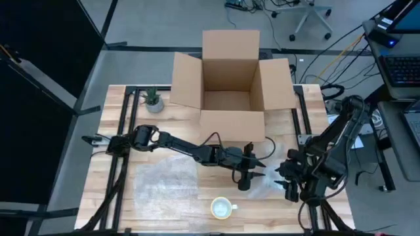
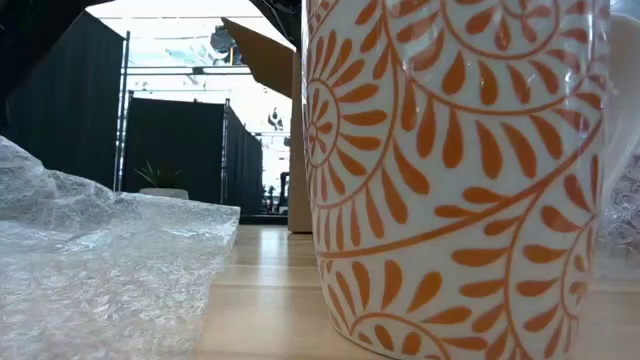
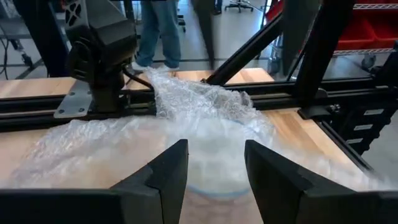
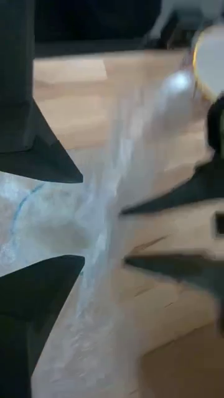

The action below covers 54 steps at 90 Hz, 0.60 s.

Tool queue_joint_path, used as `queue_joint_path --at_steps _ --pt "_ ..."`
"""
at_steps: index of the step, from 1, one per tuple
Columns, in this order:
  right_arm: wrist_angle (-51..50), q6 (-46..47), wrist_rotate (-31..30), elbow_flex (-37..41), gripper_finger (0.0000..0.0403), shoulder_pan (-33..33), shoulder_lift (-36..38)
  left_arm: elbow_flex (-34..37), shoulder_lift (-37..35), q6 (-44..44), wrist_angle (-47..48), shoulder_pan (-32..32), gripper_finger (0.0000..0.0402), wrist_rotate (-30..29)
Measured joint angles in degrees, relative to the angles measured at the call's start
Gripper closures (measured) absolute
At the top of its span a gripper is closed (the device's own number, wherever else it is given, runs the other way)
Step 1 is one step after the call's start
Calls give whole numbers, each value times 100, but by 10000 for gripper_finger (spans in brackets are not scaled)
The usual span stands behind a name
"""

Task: Wrap mug
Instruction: Wrap the red patterned mug with bubble wrap

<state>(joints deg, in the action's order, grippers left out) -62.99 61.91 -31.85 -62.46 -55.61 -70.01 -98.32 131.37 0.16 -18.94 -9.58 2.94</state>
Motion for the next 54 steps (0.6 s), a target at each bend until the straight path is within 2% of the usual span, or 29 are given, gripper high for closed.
queue_joint_path --at_steps 15,21,31,54 --pt "259 -1277 -261 2 216 201 -211 0 0 -51 2 -4 254 0" --pt "235 -1459 -261 4 215 319 -318 -2 -3 -52 61 -4 254 0" --pt "234 -1367 -248 4 215 431 -391 -4 -40 -52 490 -4 254 -157" --pt "239 -438 -237 4 216 252 -392 -72 -855 103 2572 7 254 -653"
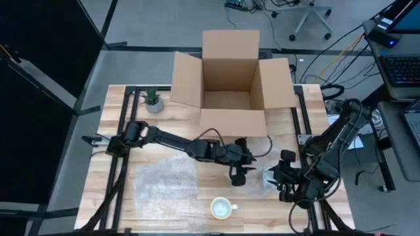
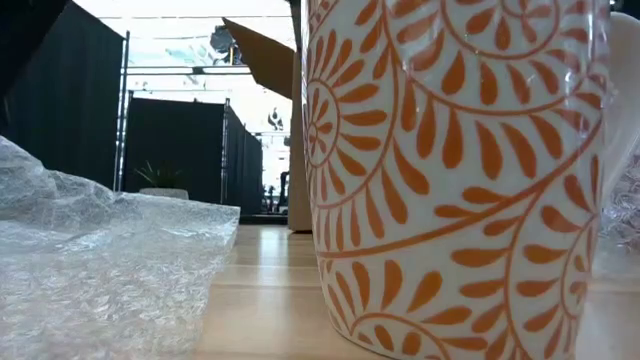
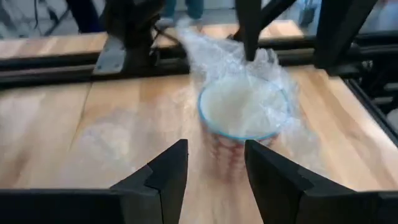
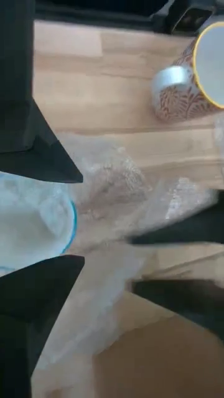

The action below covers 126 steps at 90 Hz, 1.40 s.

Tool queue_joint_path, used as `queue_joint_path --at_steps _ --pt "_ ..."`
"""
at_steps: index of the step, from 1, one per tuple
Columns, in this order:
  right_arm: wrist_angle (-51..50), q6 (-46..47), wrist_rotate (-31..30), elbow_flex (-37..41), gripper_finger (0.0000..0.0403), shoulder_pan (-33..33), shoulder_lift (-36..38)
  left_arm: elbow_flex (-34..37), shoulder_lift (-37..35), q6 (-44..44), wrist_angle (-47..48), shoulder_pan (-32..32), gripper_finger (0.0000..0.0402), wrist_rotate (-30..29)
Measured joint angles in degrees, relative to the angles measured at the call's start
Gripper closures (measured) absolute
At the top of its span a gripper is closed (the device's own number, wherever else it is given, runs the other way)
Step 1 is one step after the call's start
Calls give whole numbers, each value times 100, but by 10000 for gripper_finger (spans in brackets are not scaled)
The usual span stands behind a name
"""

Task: Wrap mug
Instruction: Wrap the red patterned mug with bubble wrap

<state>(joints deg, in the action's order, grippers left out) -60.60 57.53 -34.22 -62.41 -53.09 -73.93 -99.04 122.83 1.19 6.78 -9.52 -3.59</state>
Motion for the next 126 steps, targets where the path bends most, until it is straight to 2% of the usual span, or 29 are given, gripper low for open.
queue_joint_path --at_steps 5,22,40,54,64,78,84,114,120,126 --pt "2 154 -10 0 216 -65 -4 22 -124 111 687 -4 254 -152" --pt "1 353 -262 2 216 -177 -35 28 -172 688 2189 0 254 -782" --pt "98 356 -323 2 216 -266 -341 443 -75 1054 3025 -18 254 -929" --pt "112 348 -321 2 216 -333 -611 920 -85 1056 2873 -210 254 -855" --pt "108 340 -325 4 216 -329 -720 1229 -42 1058 2006 -358 254 -881" --pt "108 340 -330 4 216 -329 -772 1319 -15 1104 1184 -490 254 -1861" --pt "105 340 -334 4 216 -329 -772 1318 -22 1027 769 -490 254 -2055" --pt "107 335 -333 4 216 -329 -772 1317 -22 263 -1190 -472 254 -1807" --pt "114 335 -332 4 216 -329 -772 1311 -22 128 -1256 -472 254 -1799" --pt "115 355 -330 4 216 -329 -772 1311 -22 -27 -914 -470 254 -1809"
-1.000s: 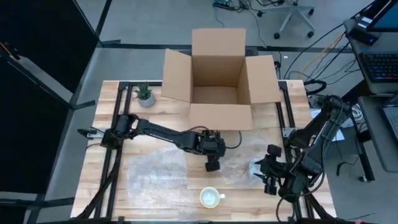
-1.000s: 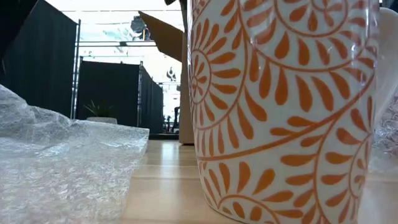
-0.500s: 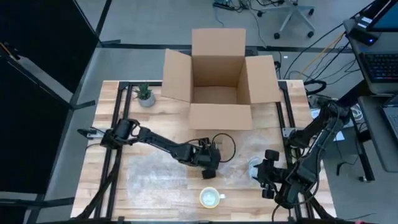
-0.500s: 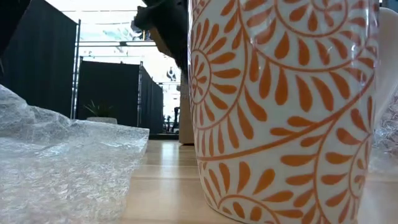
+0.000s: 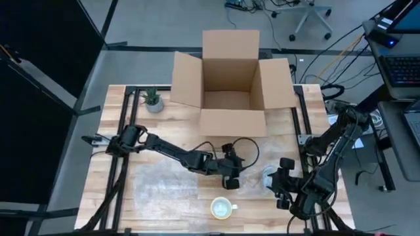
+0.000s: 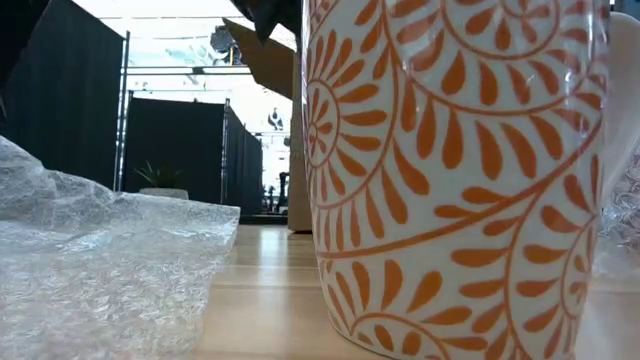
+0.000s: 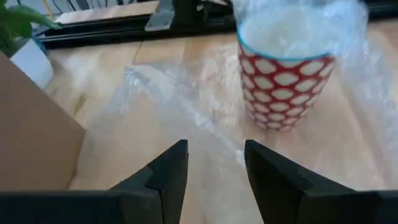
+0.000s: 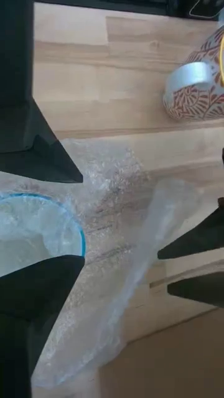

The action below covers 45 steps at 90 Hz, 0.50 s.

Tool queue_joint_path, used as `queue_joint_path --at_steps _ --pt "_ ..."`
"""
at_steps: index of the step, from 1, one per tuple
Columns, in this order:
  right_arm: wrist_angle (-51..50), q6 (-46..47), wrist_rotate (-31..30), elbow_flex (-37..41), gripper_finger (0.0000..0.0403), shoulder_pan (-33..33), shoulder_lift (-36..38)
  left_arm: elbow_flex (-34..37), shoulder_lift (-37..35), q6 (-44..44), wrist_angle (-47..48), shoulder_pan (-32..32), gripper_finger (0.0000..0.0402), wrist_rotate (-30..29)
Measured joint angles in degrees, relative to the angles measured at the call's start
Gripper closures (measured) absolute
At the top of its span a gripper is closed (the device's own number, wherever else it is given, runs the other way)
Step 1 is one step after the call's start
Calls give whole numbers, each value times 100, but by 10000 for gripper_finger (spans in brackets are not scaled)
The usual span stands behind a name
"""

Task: Wrap mug
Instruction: Wrap the red patterned mug with bubble wrap

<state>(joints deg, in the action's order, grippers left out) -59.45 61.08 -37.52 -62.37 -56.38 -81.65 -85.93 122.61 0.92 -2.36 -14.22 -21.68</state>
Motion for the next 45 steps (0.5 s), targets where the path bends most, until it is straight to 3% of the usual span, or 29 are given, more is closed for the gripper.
queue_joint_path --at_steps 25,36,45 --pt "1 104 33 0 216 0 0 -105 -671 694 2771 -158 254 -403" --pt "-27 94 17 0 216 0 0 -101 -896 917 3518 -396 254 -408" --pt "-28 100 10 0 216 0 2 -39 -911 931 3554 -583 254 -408"
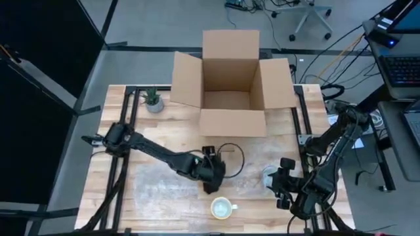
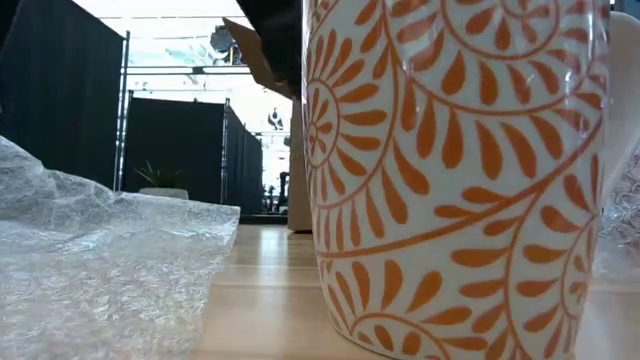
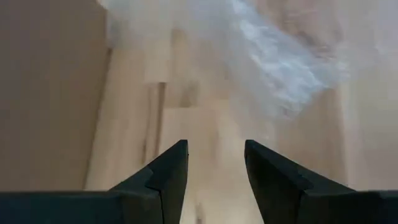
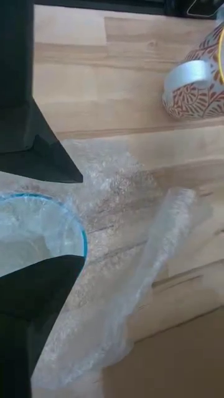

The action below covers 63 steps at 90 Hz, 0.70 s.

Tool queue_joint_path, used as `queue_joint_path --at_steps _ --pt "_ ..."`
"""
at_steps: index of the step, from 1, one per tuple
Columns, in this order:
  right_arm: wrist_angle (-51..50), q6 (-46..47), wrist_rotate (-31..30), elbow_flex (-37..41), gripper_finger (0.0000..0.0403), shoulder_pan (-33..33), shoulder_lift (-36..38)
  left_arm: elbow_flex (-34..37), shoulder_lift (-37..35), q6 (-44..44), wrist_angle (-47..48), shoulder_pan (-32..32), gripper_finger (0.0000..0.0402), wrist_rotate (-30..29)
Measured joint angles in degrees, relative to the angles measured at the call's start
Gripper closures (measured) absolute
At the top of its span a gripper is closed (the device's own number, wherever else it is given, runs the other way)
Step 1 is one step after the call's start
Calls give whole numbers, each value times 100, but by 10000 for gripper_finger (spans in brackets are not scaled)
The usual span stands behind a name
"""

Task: Wrap mug
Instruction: Wrap the red patterned mug with bubble wrap

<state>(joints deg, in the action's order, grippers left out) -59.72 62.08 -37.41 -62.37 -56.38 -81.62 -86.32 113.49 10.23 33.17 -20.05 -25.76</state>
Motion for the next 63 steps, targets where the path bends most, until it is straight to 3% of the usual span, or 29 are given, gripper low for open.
queue_joint_path --at_steps 25,46,63 --pt "20 25 -2 2 216 0 7 867 173 446 -1502 -184 254 -205" --pt "20 22 -6 2 216 0 7 1169 173 272 -2590 136 254 -286" --pt "35 85 -8 2 216 2 7 1165 537 -159 -3230 300 254 309"
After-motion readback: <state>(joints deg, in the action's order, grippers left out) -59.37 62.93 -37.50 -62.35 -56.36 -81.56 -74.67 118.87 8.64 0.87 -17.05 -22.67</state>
